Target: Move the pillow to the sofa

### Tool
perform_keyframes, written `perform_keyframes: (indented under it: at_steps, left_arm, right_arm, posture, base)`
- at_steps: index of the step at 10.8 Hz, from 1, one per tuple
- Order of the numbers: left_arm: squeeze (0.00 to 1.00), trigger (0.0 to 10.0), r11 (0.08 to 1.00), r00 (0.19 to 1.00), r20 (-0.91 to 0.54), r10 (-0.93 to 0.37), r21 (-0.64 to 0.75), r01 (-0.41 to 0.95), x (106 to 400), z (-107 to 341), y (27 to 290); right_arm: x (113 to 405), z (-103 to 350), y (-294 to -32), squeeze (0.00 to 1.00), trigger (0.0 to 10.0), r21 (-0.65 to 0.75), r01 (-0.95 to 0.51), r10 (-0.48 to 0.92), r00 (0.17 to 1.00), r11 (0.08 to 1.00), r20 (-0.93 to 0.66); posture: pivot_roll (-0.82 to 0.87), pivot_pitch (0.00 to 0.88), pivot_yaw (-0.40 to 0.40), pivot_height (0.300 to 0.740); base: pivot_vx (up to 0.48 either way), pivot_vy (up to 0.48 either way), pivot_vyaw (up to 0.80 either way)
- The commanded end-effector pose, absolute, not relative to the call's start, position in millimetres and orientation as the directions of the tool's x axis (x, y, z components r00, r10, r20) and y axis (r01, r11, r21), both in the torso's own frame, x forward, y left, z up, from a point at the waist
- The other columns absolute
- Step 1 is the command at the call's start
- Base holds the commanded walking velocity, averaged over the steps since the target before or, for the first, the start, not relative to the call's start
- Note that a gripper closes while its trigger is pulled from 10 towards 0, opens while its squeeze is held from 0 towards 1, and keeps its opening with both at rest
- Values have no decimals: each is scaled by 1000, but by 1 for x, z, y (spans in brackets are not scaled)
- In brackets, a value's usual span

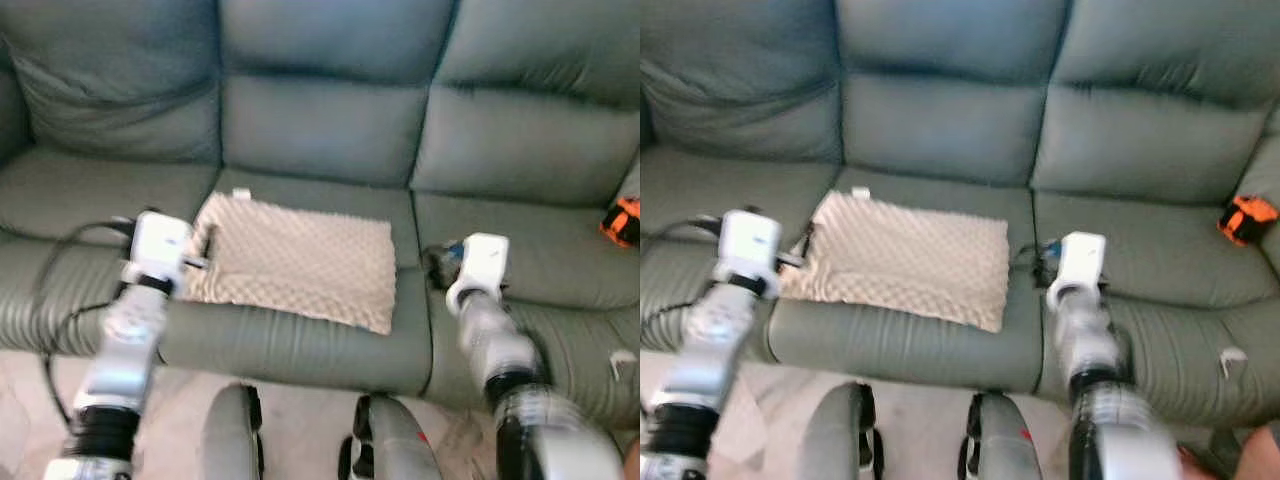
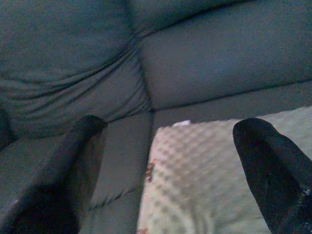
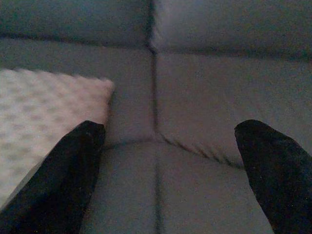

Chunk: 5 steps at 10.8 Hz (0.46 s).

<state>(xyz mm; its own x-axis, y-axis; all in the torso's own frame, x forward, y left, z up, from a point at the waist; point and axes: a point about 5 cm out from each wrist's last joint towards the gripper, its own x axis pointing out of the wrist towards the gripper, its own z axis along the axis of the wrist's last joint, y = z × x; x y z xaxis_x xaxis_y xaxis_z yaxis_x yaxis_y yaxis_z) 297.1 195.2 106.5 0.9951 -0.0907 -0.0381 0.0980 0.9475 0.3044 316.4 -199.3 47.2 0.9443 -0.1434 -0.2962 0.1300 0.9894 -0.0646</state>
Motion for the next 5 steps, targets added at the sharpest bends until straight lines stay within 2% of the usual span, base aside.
perform_keyframes:
  at_steps: [1, 2, 3, 5]
  left_arm:
    - [0, 10000, 946, 987, -62, -151, 280, 162, 291, 98, 188]
    - [0, 10000, 949, 975, -84, -205, 226, 219, 288, 91, 182]
    - [0, 10000, 950, 969, -93, -227, 198, 242, 287, 87, 180]
    - [0, 10000, 974, 984, -85, -158, 152, 169, 293, 84, 183]
  right_arm:
    - [308, 58, -190, 0, 10000, -80, 85, -99, 975, 993, -200]
    - [289, 70, -176, 0, 10000, -38, 40, -43, 996, 998, -79]
    - [283, 81, -172, 0, 10000, -32, 50, -50, 999, 998, -7]
    - [289, 98, -169, 0, 10000, 6, 73, -73, 996, 997, 48]
  posture:
    - [-11, 0, -20, 650]
    - [-27, 0, -3, 650]
    - [-35, 0, 5, 659]
    - [-54, 0, 11, 699]
  base:
    - [0, 0, 0]
    - [0, 0, 0]
    - [0, 0, 0]
    - [0, 0, 0]
